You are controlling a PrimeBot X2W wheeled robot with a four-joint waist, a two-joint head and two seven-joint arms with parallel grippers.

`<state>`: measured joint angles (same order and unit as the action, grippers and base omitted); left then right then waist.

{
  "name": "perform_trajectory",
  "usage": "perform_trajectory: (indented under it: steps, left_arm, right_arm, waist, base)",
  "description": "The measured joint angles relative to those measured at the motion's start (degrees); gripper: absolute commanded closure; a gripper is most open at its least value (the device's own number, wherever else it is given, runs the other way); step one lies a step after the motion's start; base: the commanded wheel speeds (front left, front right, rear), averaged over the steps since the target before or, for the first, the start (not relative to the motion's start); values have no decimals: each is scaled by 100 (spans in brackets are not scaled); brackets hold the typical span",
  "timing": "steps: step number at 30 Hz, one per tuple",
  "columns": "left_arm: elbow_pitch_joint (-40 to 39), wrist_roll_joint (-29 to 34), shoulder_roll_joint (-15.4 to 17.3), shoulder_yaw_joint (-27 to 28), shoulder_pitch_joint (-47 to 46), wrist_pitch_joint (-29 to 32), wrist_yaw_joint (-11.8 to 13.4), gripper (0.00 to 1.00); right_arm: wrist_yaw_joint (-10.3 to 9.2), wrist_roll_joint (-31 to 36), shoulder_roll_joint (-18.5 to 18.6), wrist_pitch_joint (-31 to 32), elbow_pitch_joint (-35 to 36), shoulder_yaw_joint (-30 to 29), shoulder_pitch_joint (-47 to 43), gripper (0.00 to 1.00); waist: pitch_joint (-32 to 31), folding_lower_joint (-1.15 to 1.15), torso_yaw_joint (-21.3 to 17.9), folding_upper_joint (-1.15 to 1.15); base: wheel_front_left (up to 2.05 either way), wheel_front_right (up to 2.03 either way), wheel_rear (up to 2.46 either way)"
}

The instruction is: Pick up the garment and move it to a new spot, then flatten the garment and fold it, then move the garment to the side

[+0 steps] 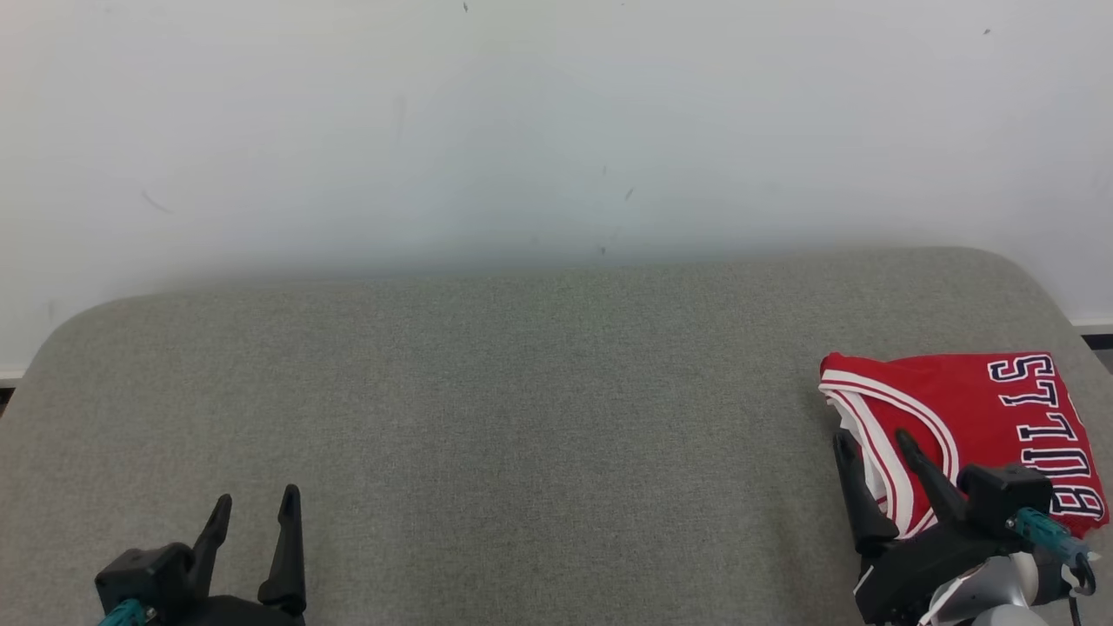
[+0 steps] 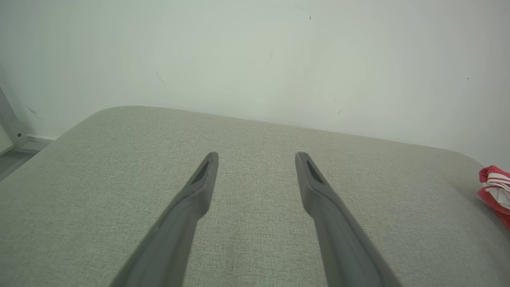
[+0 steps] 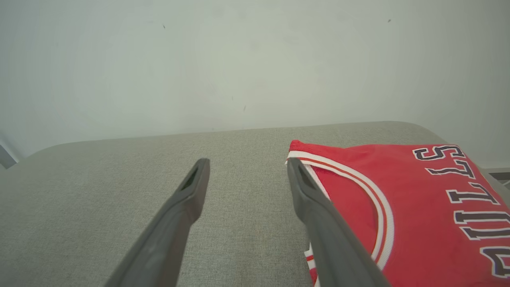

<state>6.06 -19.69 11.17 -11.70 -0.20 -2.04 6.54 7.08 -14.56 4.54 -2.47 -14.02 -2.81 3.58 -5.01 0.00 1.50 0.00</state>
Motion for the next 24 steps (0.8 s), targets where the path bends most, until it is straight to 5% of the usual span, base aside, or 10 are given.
perform_trajectory:
  steps: [14, 15, 24]
  left_arm:
    - [43, 0, -2, 24, -6, -11, 0, 0]
    - [45, 0, 0, 32, -6, -11, 0, 100]
    - [396, -85, -180, 0, 222, 49, -10, 100]
  right_arm:
    - [0, -136, -4, 3, 45, 62, -68, 0]
    - [0, -143, -4, 3, 44, 66, -68, 100]
    - [-2, -244, -115, 47, -302, 77, -402, 100]
  waist:
    - [96, 0, -2, 0]
    - [97, 0, -2, 0]
    - [107, 0, -4, 0]
  base:
    - [0, 0, 0]
    - [0, 0, 0]
    - [0, 0, 0]
